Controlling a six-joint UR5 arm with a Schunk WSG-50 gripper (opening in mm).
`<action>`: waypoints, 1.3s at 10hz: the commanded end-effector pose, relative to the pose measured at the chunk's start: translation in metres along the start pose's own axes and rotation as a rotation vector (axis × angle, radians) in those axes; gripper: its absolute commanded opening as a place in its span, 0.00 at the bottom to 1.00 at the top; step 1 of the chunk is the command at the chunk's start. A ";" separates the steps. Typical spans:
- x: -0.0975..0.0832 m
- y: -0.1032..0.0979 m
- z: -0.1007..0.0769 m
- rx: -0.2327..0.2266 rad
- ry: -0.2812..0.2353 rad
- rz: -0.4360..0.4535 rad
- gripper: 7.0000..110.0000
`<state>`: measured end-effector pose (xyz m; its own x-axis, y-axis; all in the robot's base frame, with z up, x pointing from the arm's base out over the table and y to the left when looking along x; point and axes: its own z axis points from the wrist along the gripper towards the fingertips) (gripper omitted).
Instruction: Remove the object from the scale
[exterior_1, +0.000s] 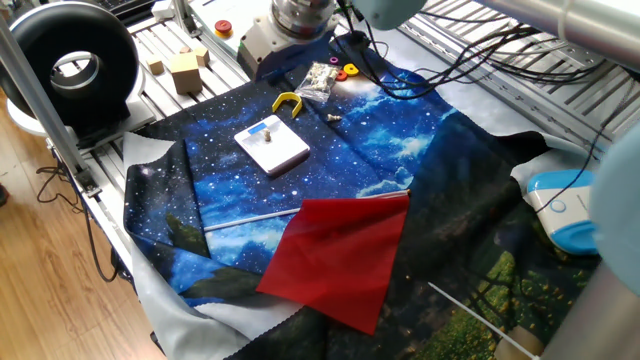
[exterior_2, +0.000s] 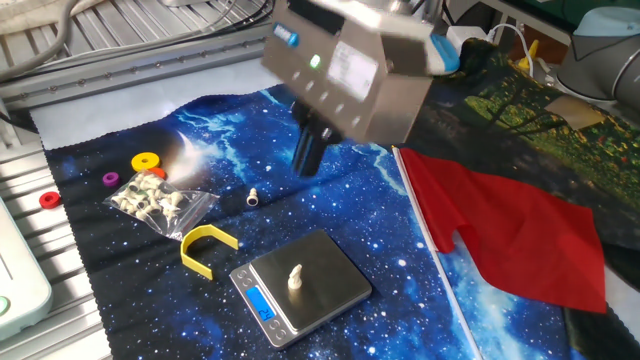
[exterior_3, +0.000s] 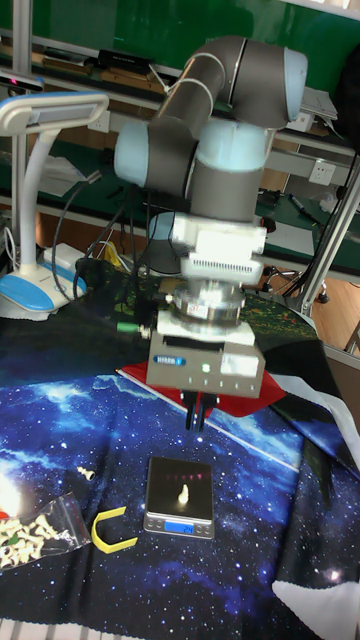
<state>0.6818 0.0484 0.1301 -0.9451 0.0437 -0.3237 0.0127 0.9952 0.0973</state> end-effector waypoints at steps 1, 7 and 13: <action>-0.009 0.001 0.074 -0.018 0.055 0.017 0.00; 0.034 0.024 0.089 -0.069 0.169 0.018 0.00; 0.047 -0.018 0.086 -0.001 0.197 -0.113 0.15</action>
<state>0.6711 0.0477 0.0306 -0.9858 -0.0710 -0.1520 -0.0829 0.9938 0.0737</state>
